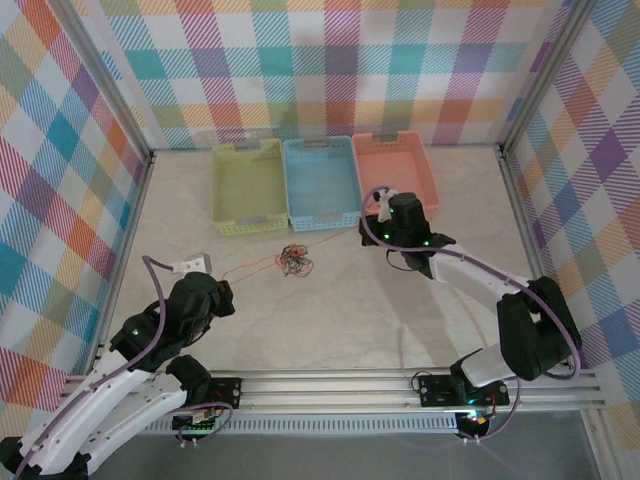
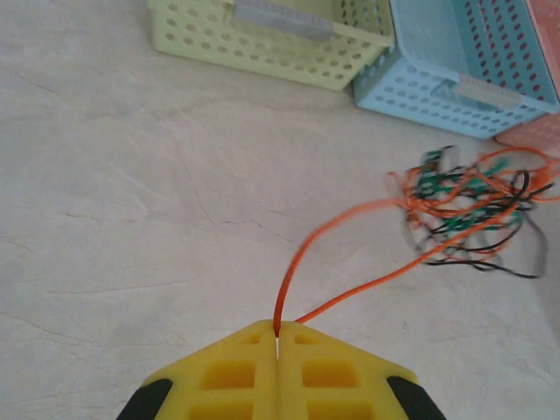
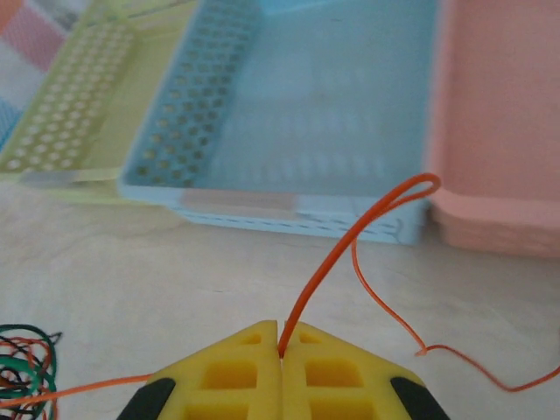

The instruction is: Untangle the cables

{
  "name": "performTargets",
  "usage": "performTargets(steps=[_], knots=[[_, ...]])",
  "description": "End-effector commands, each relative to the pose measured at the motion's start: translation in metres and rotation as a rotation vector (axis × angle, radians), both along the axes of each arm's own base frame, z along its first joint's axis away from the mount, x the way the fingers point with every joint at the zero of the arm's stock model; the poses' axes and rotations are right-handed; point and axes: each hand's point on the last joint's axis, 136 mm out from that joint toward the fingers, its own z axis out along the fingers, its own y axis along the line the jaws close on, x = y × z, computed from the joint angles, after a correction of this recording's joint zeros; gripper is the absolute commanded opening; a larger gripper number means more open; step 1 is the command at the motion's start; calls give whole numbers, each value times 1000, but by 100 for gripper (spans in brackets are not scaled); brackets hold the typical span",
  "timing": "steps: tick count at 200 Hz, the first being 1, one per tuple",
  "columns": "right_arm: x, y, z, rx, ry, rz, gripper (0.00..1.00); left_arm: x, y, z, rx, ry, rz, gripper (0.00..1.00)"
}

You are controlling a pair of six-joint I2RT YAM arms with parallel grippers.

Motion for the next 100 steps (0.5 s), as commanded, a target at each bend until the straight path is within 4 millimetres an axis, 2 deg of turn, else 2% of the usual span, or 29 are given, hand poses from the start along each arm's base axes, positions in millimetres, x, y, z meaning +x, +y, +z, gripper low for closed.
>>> performTargets(steps=[1, 36, 72, 87, 100], knots=[[13, -54, -2, 1, 1, -232, 0, -3, 30, 14, 39, -51, 129, 0], [13, -133, -27, -29, 60, -518, 0, -13, 63, 28, 36, -127, 263, 0], [5, -182, -44, -77, 90, -706, 0, -24, 85, 39, -1, -209, 345, 0], [4, -191, -50, -70, 100, -735, 0, -26, 89, 41, -13, -230, 359, 0], [7, -179, -50, -29, 104, -674, 0, -23, 82, 40, -25, -228, 327, 0]])
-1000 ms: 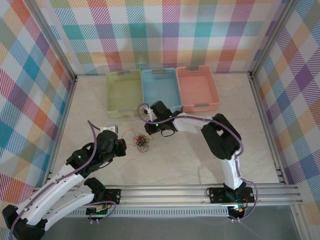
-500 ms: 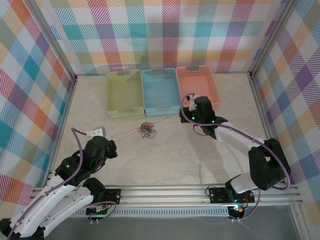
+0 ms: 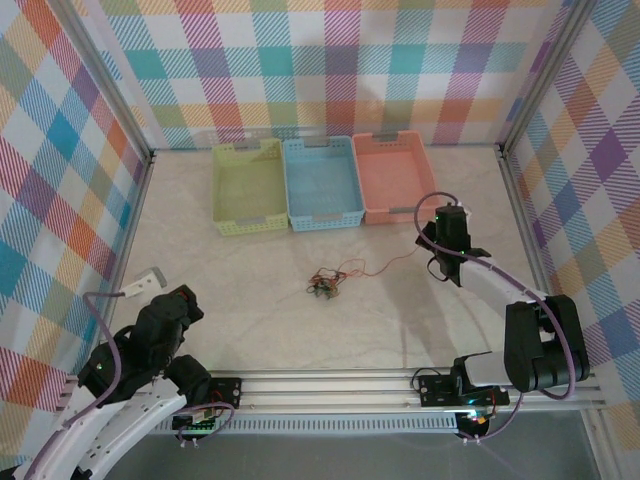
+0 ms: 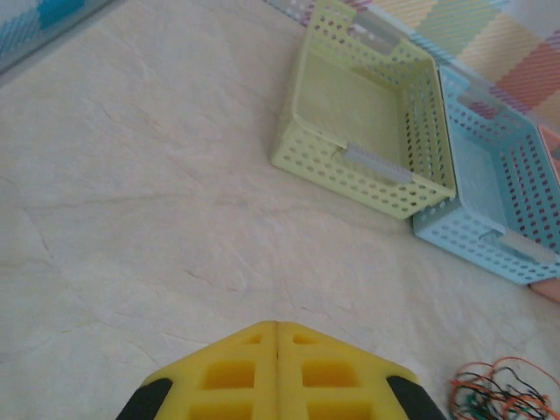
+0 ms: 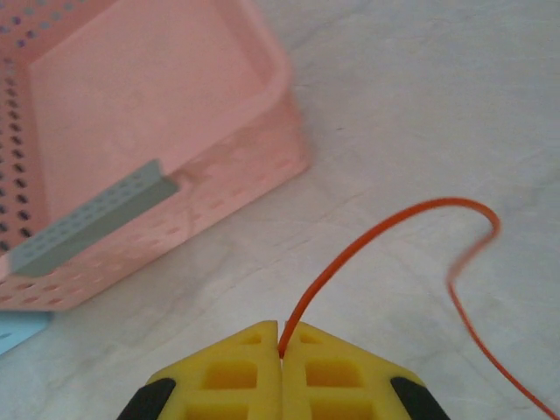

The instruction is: Untangle the cables

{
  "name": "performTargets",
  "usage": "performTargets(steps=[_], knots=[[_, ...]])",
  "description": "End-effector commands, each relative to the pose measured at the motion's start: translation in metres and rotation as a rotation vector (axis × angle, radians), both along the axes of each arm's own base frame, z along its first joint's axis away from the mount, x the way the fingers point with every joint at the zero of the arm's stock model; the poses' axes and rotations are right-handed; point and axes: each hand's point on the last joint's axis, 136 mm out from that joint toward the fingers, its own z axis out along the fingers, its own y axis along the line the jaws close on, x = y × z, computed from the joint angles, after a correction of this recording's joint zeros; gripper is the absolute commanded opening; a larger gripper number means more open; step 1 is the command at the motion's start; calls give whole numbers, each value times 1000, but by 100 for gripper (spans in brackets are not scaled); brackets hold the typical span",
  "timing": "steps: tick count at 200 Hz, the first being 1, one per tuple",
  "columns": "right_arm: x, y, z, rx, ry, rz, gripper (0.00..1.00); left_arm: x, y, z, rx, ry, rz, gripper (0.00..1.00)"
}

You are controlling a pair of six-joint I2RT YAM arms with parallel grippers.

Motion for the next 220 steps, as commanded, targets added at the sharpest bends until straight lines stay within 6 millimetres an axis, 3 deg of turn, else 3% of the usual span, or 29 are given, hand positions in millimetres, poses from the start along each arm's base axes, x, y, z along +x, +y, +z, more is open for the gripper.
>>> performTargets(steps=[1, 30, 59, 85, 108, 149, 180, 220], knots=[[1, -1, 1, 38, -21, -19, 0, -1, 7, 5, 0, -25, 32, 0], [6, 25, 14, 143, -88, 98, 0, 14, -55, -2, -74, -18, -247, 0], [6, 40, 21, 173, -117, 158, 0, 31, -119, -11, -115, 80, -478, 34], [7, 44, 13, 197, -113, 170, 0, 50, -177, -26, -117, 226, -664, 50], [7, 46, 10, 191, -113, 178, 0, 69, -215, -41, -97, 331, -746, 66], [8, 46, -2, 180, -95, 171, 0, 103, -266, -73, -60, 459, -810, 79], [9, 45, -8, 169, -85, 167, 0, 112, -297, -105, -4, 573, -837, 84], [7, 45, -12, 170, -74, 168, 0, 119, -309, -133, 65, 674, -819, 83]])
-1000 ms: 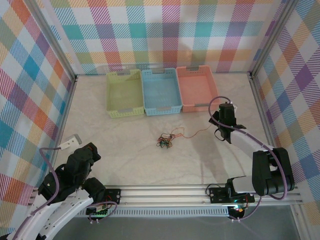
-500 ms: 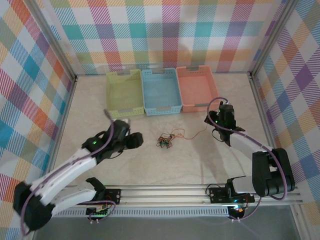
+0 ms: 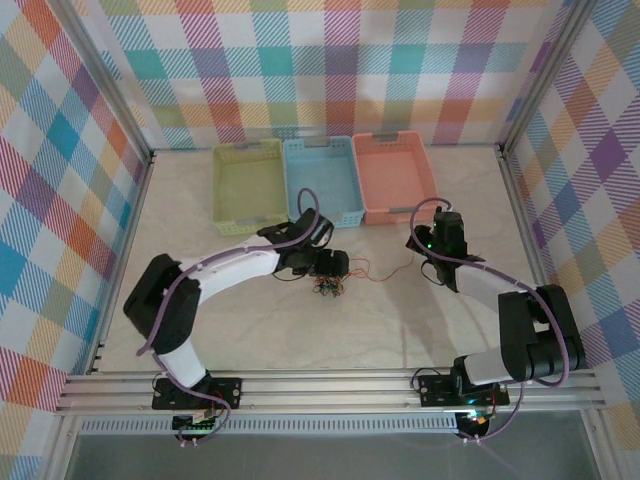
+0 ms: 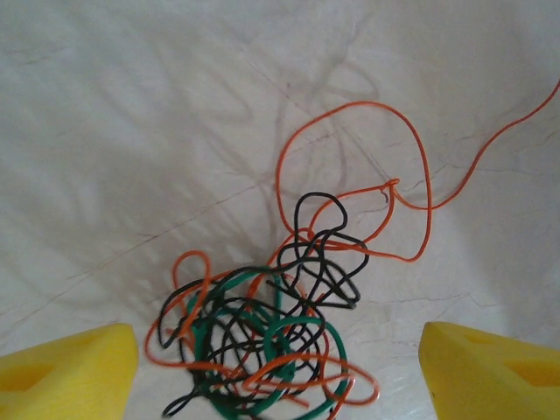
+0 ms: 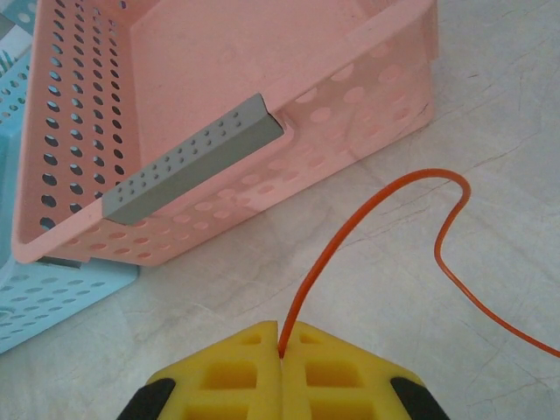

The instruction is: Untangle the cables

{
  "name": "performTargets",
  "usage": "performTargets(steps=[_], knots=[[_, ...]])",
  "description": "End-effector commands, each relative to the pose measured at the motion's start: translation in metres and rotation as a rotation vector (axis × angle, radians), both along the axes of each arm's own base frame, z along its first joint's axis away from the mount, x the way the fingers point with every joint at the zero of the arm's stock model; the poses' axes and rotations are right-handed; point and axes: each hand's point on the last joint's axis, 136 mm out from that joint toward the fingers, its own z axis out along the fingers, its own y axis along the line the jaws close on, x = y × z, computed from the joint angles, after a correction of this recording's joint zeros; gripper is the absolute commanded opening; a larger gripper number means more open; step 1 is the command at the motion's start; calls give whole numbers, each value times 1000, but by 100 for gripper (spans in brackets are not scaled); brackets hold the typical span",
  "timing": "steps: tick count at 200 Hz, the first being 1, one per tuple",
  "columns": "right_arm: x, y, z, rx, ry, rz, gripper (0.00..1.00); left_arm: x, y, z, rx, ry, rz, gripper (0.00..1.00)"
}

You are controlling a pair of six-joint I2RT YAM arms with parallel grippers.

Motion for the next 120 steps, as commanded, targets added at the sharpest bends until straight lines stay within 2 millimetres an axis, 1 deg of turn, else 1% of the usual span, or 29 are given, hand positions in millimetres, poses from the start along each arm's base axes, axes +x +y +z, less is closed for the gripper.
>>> performTargets(steps=[1, 17, 38, 60, 75, 93, 110, 120], knots=[[1, 3, 0, 7, -17, 6, 0, -2, -4, -8, 49, 36, -22, 83], [1, 2, 1, 3, -21, 5, 0, -4, -4, -21, 80, 79, -20, 81], [1, 2, 0, 1, -18, 2, 0, -7, 1, -38, 141, 129, -21, 76], [1, 3, 0, 6, -14, 9, 0, -6, 6, -50, 187, 146, -9, 69], [1, 2, -1, 0, -14, 5, 0, -8, 4, -54, 185, 160, -10, 61], [0, 0, 0, -6, -16, -2, 0, -9, 6, -53, 191, 163, -7, 51], [0, -2, 1, -12, -20, -10, 0, -10, 17, -51, 237, 149, 4, 44], [-1, -4, 0, -21, -16, -19, 0, -10, 27, -50, 271, 133, 14, 38]])
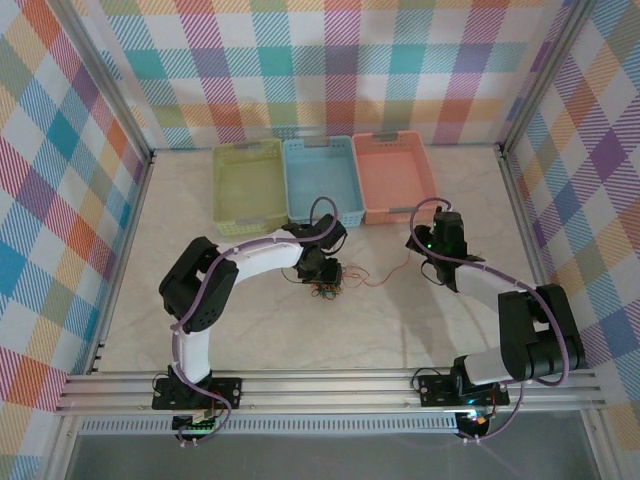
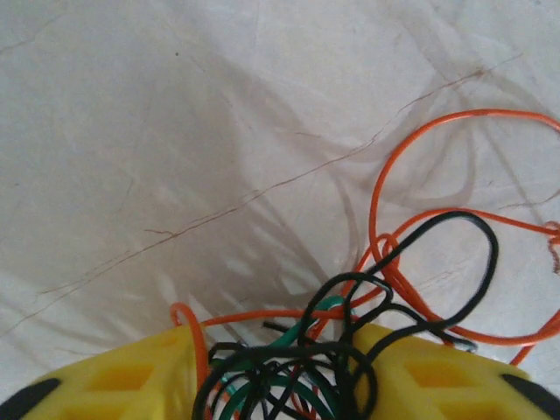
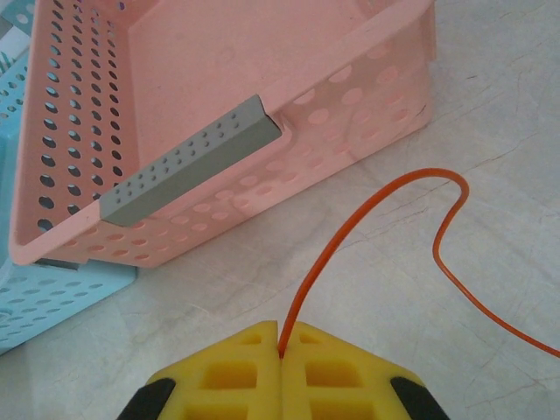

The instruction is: Untangle the cables

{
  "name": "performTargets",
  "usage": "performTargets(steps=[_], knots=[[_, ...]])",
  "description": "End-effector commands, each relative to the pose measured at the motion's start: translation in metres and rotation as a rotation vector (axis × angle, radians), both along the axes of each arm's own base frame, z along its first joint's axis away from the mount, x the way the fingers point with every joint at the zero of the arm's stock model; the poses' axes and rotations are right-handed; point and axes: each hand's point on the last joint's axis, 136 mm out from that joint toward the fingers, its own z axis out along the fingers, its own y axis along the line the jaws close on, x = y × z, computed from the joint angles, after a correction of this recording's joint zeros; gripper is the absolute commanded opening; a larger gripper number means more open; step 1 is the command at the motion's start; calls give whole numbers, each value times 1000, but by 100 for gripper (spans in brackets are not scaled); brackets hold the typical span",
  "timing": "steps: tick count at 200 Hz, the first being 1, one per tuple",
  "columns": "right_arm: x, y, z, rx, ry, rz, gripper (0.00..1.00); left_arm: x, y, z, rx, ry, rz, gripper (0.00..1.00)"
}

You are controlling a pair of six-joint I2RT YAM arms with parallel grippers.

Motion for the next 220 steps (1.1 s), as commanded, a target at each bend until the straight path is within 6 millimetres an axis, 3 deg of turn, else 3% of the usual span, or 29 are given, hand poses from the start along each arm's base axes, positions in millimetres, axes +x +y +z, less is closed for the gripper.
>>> performTargets(steps=[1, 14, 51, 103, 154, 183, 200, 220], knots=[[-1, -3, 1, -19, -16, -16, 0, -3, 20, 10, 86, -25, 4, 37], [-3, -8, 0, -35, -10, -37, 0, -3, 35, 13, 130, -51, 19, 29], [-12, -35, -2, -122, 24, -159, 0, -7, 87, 30, 174, -94, 99, 28], [-30, -71, 4, -199, 19, -340, 0, -13, 189, 58, 194, -190, 367, 28], [-43, -94, 5, -221, 24, -472, 0, -16, 235, 72, 170, -268, 549, 28], [-42, -93, 2, -205, 27, -464, 0, -13, 236, 76, 113, -286, 579, 27], [-38, -85, 1, -174, 21, -432, 0, -8, 196, 81, -98, -278, 474, 30], [-34, -81, 1, -165, 18, -410, 0, -6, 149, 97, -240, -281, 335, 57]])
